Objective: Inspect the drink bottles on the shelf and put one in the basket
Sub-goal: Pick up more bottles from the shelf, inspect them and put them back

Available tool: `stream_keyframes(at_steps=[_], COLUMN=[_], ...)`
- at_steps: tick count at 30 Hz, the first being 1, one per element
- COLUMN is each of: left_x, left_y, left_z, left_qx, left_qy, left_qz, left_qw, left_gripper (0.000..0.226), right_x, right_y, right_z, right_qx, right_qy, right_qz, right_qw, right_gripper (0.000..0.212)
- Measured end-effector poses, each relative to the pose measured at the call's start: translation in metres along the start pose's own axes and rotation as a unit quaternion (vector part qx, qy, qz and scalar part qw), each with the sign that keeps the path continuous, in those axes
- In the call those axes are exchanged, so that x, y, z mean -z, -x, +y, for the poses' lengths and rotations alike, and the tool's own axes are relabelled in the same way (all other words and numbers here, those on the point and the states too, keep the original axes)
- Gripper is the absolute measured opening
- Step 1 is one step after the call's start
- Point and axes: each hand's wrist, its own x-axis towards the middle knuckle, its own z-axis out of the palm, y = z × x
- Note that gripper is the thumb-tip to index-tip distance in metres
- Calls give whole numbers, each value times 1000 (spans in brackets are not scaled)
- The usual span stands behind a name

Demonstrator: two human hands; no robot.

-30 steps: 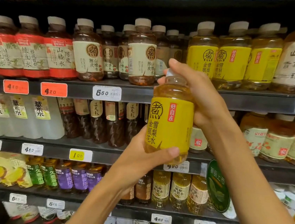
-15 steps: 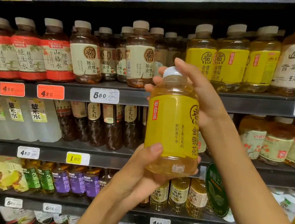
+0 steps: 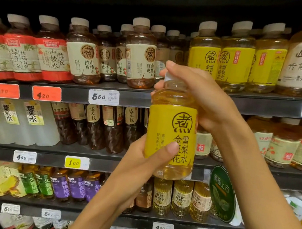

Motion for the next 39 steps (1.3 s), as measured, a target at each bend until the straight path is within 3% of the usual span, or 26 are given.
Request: stream_keyframes(at_steps=[2, 5, 8, 11, 15, 18, 22, 25, 27, 32, 36, 39], left_x=[0, 1, -2, -8, -10, -4, 3, 2, -1, -2, -3, -3], left_y=[-2, -4, -8, -8, -7, -8, -7, -6, -5, -3, 2, 8], left_z=[1, 5, 7, 8, 6, 3, -1, -8, -7, 10, 11, 18], left_qx=[8, 17, 54, 72, 90, 95, 88, 94, 84, 105, 123, 116], left_qy=[39, 165, 303, 371, 379, 305, 210, 224, 240, 370, 439, 478], left_qz=[8, -26, -62, -111, -125, -99, -42, -17, -21, -41, -110, -117], left_qw=[999, 986, 950, 919, 913, 943, 973, 970, 967, 922, 883, 863], left_gripper=[49, 56, 75, 83, 81, 76, 60, 69, 60, 94, 86, 82], right_x=[3, 7, 4, 0, 0, 3, 6, 2, 2, 9, 4, -3], right_y=[-1, 0, 2, 3, 4, 3, 0, 0, 1, 6, 10, 9], right_z=[-2, 0, 9, 12, 12, 11, 14, 17, 15, 14, 26, 27], right_qx=[-11, -34, -48, -72, -62, -64, -51, -52, -57, -80, -113, -125], right_qy=[-1, -42, -110, -192, -203, -191, -87, -38, -20, -65, -179, -234], right_qz=[-18, -31, -30, -63, -46, -29, 22, 34, 24, -17, -19, -3], right_qw=[1000, 998, 992, 977, 976, 979, 995, 997, 998, 995, 977, 964], right_gripper=[28, 29, 25, 36, 25, 22, 18, 17, 22, 25, 35, 29])
